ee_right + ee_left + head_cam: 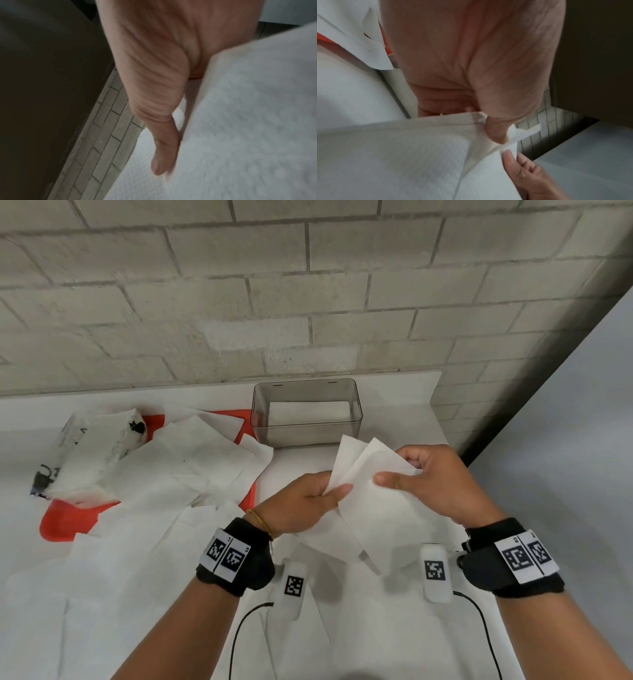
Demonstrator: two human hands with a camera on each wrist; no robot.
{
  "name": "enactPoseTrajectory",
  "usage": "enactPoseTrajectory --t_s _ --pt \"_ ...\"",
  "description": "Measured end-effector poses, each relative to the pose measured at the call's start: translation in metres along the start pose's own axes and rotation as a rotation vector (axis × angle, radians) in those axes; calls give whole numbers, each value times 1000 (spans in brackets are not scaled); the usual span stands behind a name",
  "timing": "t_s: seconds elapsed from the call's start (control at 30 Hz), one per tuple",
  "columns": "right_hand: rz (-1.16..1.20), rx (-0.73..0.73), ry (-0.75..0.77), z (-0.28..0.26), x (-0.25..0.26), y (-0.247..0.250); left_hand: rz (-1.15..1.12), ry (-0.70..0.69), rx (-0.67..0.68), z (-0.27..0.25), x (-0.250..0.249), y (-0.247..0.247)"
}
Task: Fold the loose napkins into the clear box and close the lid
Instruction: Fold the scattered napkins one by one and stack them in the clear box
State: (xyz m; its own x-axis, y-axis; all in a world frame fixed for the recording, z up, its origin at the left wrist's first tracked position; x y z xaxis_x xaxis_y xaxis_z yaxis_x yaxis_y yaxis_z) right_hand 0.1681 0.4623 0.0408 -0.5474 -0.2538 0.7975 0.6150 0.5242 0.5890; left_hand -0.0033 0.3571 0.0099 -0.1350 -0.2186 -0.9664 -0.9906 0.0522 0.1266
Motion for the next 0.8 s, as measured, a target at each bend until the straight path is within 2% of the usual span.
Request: enactPoseTrajectory --t_s 0.07,0.13,0.23,0.37,0.5,0.63,0.8 --pt "-19 7 -8 2 0 -3 61 -49 -13 2 2 -2" --pt "-30 -37 -19 4 -4 -2 29 -71 -67 2 7 1" --pt "-27 -110 -59 4 -15 2 -118 -31 -170 1 17 1" --pt "116 -120 -125 2 -31 -1 -224 -12 -318 -1 32 -1" --pt "113 -144 -190 -1 -44 -1 -334 36 -438 -4 43 -4" --pt "124 -132 -217 -3 -49 -8 -400 74 -545 -5 53 -7" --pt "221 -26 -232 -3 -46 -28 -446 95 -634 -5 60 -12"
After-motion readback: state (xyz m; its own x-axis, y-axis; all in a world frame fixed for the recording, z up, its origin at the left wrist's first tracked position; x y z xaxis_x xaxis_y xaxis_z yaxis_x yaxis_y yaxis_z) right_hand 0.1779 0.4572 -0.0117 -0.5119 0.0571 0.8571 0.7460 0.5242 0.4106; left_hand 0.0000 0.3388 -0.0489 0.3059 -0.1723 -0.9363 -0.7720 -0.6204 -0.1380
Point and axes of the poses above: each hand's wrist, its own z-axis towards the middle knuckle, its own y-axis out of the back of the hand, x = y × z, the point moved 8 cm from there along z, towards the middle knuckle, and after that the axes turned 12 degrees about -z, right-handed, at the moved point
